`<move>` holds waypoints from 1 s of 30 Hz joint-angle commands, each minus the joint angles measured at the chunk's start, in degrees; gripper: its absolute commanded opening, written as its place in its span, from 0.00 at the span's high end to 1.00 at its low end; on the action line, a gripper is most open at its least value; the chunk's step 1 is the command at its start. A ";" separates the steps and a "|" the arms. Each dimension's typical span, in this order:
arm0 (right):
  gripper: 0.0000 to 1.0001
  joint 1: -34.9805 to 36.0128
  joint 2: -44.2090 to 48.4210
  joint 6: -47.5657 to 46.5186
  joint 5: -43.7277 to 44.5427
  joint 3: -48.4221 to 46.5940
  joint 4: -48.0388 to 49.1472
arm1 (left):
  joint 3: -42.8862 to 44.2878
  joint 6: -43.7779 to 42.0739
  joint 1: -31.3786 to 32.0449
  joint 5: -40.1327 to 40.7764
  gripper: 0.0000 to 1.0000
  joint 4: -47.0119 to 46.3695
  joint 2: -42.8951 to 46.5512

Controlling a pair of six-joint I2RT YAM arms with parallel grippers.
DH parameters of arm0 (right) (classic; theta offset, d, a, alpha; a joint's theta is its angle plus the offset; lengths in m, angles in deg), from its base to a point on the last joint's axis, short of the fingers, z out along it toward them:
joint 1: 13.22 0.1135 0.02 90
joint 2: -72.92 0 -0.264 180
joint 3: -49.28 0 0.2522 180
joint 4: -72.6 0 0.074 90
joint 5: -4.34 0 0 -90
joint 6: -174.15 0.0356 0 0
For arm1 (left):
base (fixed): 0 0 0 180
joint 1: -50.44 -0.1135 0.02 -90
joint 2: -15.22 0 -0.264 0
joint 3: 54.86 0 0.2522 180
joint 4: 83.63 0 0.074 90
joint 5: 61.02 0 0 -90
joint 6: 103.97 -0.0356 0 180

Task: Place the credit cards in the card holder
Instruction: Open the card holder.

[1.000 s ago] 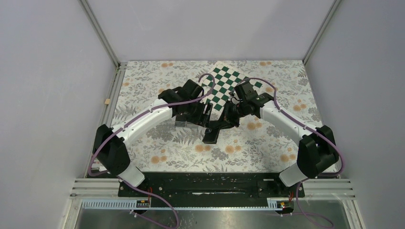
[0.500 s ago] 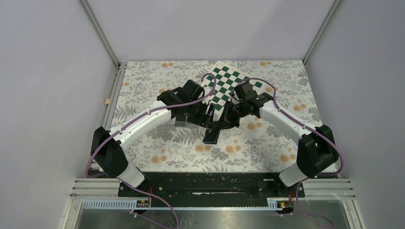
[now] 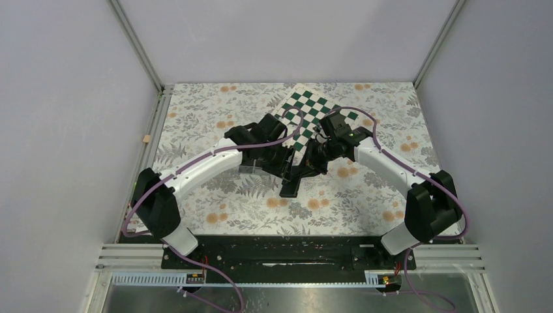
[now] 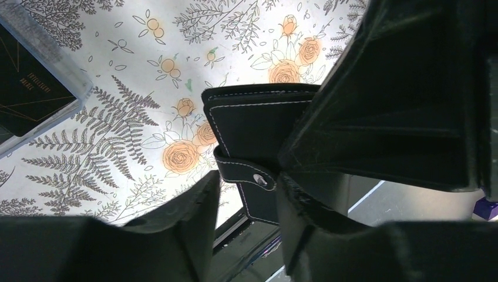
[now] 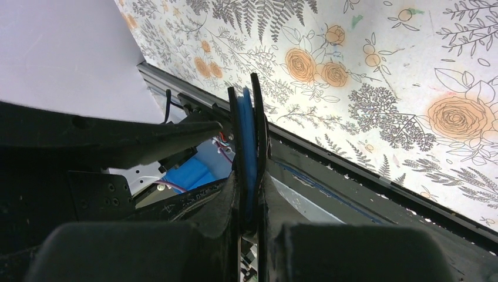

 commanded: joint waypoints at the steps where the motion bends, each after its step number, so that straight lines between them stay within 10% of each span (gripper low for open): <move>1: 1.00 0.48 0.43 0.34 -2.19 -0.82 0.14 | 1.31 -0.75 0.12 7.69 0.65 1.36 -1.65; 16: 1.00 0.52 2.08 0.62 -1.76 0.39 0.09 | -4.06 2.03 -5.73 8.60 0.87 0.35 -0.09; 30: 1.00 0.49 2.53 0.22 -2.04 1.49 0.43 | -10.63 5.33 -12.82 -9.68 0.35 -8.96 8.19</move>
